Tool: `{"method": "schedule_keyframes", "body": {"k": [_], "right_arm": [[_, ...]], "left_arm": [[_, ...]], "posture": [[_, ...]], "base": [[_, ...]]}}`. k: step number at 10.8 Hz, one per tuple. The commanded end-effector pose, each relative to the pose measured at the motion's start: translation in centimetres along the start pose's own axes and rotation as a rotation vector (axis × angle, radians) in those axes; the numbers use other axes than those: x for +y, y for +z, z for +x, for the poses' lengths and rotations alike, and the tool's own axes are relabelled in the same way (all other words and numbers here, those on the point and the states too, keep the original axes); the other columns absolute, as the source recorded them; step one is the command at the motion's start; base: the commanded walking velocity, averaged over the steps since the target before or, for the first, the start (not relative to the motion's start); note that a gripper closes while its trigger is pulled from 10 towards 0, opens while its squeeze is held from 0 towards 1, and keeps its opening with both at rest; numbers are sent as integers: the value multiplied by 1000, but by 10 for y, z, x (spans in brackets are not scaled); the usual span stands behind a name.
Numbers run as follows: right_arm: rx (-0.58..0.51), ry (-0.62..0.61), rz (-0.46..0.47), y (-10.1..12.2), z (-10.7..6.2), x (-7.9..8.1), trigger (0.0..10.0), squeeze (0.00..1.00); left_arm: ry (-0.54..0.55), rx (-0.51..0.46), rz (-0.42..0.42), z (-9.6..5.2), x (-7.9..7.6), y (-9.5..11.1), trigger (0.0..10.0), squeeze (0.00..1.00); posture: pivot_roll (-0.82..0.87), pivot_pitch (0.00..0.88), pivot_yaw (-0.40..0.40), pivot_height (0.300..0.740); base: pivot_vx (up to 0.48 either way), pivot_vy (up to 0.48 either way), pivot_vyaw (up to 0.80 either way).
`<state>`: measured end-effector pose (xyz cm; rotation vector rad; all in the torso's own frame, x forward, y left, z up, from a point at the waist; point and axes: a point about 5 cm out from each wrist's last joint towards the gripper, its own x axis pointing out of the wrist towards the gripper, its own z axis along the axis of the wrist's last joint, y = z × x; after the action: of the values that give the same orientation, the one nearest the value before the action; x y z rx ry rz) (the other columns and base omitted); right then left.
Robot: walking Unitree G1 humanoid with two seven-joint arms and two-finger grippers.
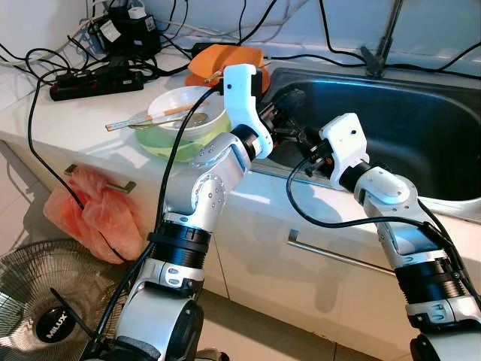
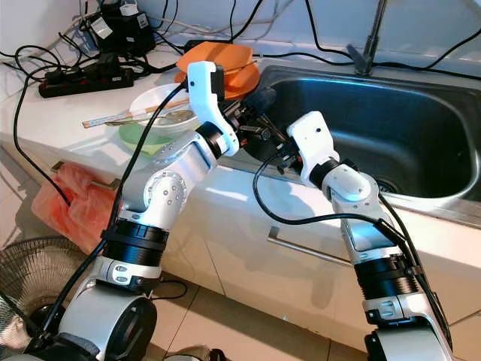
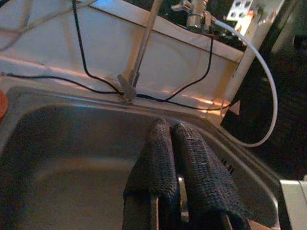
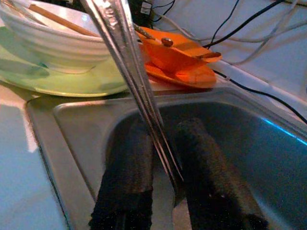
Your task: Kitchen organization
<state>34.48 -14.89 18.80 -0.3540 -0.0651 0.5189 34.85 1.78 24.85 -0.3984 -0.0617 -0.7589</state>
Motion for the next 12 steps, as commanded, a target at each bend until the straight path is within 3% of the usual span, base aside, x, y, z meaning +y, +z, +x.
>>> {"method": "schedule_keyframes", "body": {"k": [1, 3, 4, 5, 8, 12], "right_arm": [[-15, -12, -8, 5, 2, -4, 0, 0], [-18, -9, -7, 5, 3, -3, 0, 0], [-23, -10, -4, 5, 3, -3, 0, 0], [-28, -21, -1, 5, 4, -4, 0, 0], [-27, -42, 1, 3, 3, -6, 0, 0], [-4, -67, -33, -2, 6, -15, 0, 0]], "left_arm": [[-25, -18, 35, 2, -10, 4, 10000, 0], [-4, -10, 30, 2, -8, -2, 10000, 0], [0, -6, 22, 1, -7, -5, 10000, 251], [6, -1, 16, -1, -7, -8, 10000, 820], [3, 1, 1, -1, -8, -11, 10000, 1000], [-50, -26, -17, -6, -10, -9, 10000, 1000]], "posture": [[89, 39, 96, 740], [88, 39, 93, 740], [88, 39, 93, 740], [89, 38, 93, 740], [85, 37, 90, 740], [92, 31, 84, 740]], "base": [[0, 0, 0], [0, 0, 0], [0, 0, 0], [0, 0, 0], [0, 0, 0], [0, 0, 0]]}}
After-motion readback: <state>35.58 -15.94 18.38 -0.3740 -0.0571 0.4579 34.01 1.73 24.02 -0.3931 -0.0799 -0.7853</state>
